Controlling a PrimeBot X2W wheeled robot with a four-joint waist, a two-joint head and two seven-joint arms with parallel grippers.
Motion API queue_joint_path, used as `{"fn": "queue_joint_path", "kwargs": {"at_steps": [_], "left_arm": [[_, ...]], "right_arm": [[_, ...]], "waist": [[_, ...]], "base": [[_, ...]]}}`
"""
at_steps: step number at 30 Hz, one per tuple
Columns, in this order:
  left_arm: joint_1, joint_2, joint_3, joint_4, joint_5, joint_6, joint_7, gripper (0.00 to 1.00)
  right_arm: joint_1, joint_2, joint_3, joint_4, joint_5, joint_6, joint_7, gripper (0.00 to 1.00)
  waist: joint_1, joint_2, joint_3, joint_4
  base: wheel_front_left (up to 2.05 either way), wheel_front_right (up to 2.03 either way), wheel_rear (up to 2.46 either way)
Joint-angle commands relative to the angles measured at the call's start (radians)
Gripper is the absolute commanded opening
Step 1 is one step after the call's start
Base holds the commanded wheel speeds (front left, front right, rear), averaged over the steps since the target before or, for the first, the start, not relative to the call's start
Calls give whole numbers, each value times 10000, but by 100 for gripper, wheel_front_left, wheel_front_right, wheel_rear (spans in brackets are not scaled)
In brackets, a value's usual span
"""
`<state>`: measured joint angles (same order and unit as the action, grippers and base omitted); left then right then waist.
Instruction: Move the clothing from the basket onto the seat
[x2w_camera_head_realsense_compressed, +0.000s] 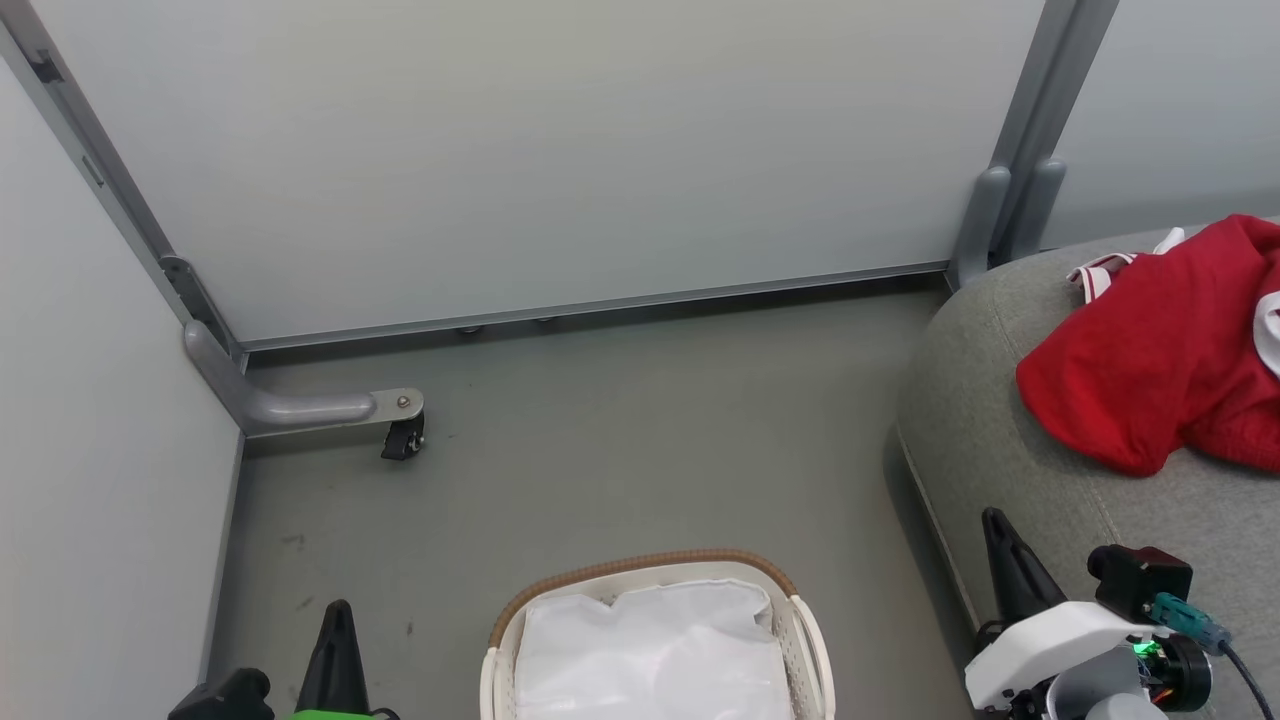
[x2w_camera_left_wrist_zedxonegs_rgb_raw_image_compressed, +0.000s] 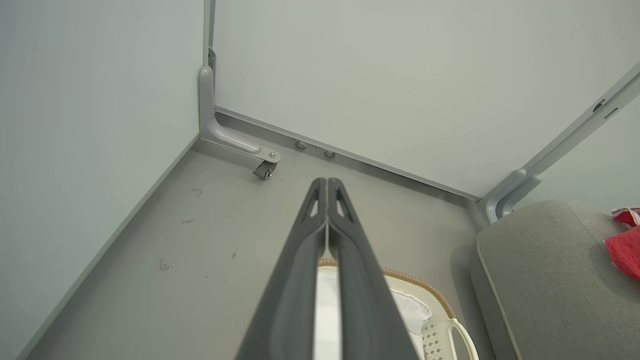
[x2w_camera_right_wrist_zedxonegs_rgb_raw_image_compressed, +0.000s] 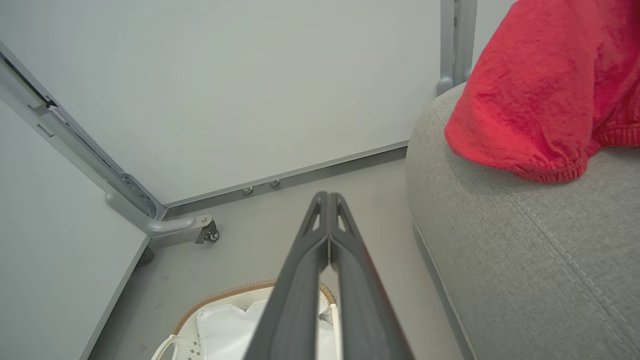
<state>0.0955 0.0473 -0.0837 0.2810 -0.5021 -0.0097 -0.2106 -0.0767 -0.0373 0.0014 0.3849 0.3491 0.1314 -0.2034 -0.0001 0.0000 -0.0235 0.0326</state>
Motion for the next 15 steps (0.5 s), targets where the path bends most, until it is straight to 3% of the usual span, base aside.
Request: {"fn": "queue_joint_path", "kwargs": {"at_steps": [1, 15], "left_arm": [[-344, 29, 114, -166, -381, -59, 91, 0], [-690, 45, 460, -214, -2440, -282, 684, 0]], "right_arm": [[-194, -44, -73, -232, 452, -1, 87, 0], [-220, -67, -266, -489, 2781, -3, 658, 0]], "waist": [[1, 0, 3, -4], [1, 0, 35, -43]], "base": [[0, 0, 0], [0, 0, 0]]}}
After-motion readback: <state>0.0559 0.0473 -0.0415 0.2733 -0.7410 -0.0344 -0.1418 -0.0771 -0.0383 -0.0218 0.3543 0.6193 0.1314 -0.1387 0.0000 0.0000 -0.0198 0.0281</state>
